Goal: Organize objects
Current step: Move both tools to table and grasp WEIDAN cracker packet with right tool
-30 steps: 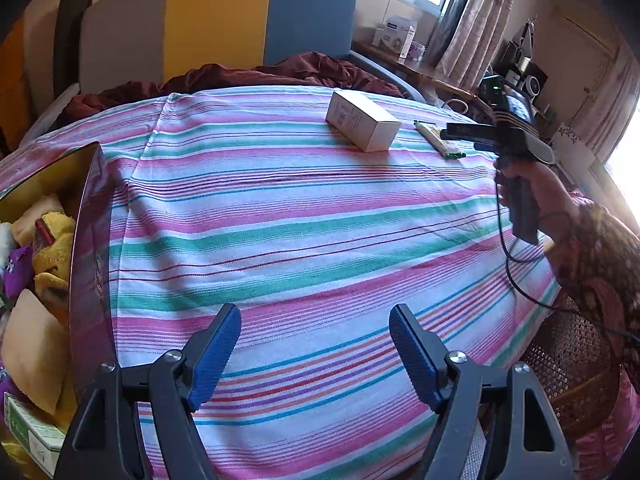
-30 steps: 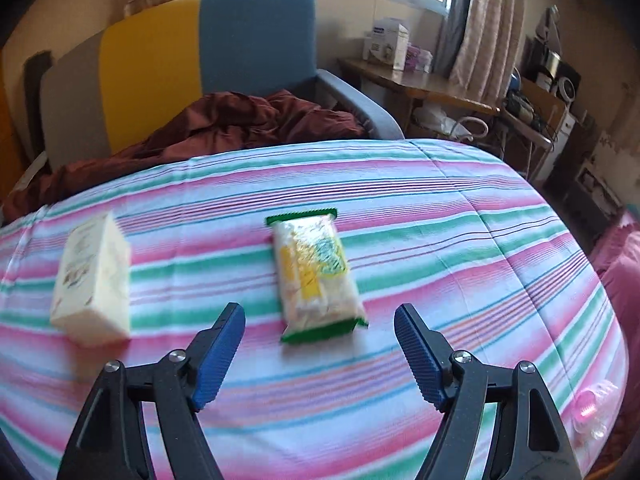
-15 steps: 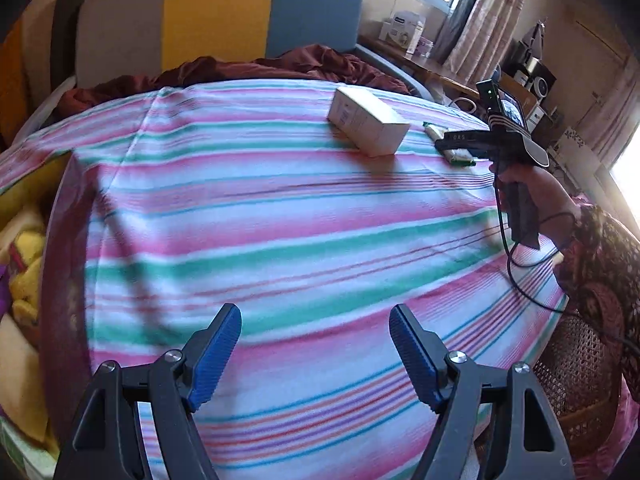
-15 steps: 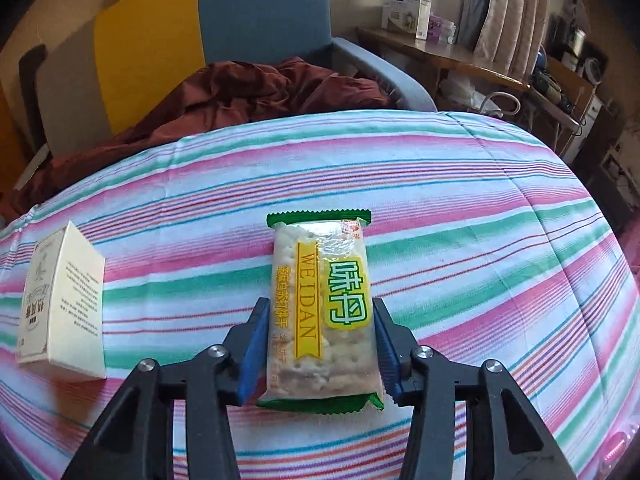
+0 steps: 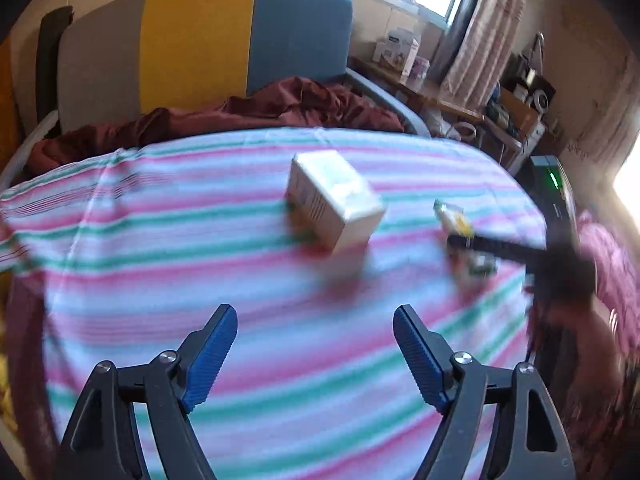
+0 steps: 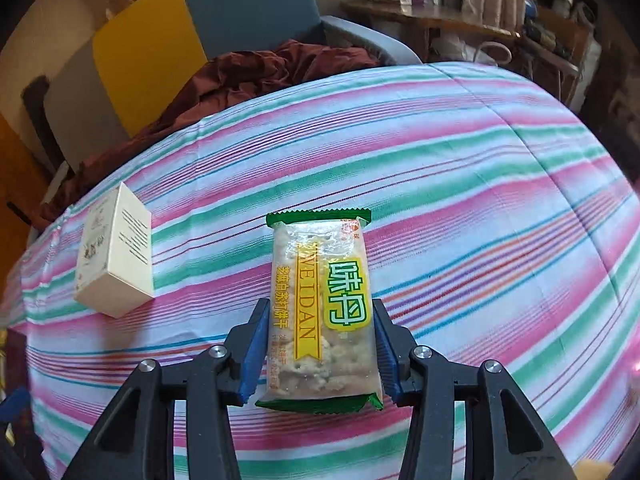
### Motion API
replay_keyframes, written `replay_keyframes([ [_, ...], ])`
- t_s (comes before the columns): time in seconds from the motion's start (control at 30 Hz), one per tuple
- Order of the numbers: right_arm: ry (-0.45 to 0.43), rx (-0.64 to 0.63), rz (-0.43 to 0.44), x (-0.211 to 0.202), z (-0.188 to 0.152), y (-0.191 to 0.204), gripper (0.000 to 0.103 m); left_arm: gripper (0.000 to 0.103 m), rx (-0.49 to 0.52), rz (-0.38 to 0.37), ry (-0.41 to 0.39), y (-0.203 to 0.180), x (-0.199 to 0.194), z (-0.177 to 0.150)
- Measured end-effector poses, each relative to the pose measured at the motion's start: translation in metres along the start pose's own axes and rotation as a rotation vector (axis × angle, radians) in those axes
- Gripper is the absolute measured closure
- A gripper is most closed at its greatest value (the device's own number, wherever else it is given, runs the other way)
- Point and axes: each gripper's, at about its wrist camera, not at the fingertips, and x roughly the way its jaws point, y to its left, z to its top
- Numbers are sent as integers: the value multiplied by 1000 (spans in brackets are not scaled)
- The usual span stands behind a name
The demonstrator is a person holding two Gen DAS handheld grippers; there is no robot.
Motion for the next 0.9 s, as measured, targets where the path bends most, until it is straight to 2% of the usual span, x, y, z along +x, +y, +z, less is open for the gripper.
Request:
replay_keyframes([
  [0.03, -14, 2, 16, -3, 1, 1, 55, 20, -19, -1, -11, -3, 7, 11],
  [0.13, -31, -51, -27, -7, 2, 9, 55, 19, -47, 18, -6, -15, 34, 39],
  [0.2, -25, -45, -12, -6, 3, 8, 55, 19, -36, 63, 12, -23, 53, 53],
  [0.33, -2, -17, 6, -3, 3, 4, 55, 18, -28, 107, 35, -32, 79, 70],
  [0.47, 1, -1, 18, 1, 7, 0, 55, 13, 41, 163, 22, -41, 96, 78],
  [0.53, -1, 5, 24, 0, 9, -1, 55, 10, 68, 203, 47, -42, 108, 78],
  [0.6, -1, 8, 28, 0, 9, 0, 55, 8, 56, 180, 55, -40, 113, 78],
  [0.67, -1, 10, 31, 0, 9, 1, 55, 8, 67, 203, 55, -39, 118, 77],
  [0.8, 1, -5, 26, 2, 8, 5, 55, 8, 89, 202, 33, -39, 119, 76],
  [0.87, 2, -8, 29, 2, 7, 6, 55, 12, 104, 197, 21, -39, 117, 74],
  [0.9, 1, -9, 29, 1, 7, 6, 55, 25, 106, 202, 19, -39, 116, 74],
])
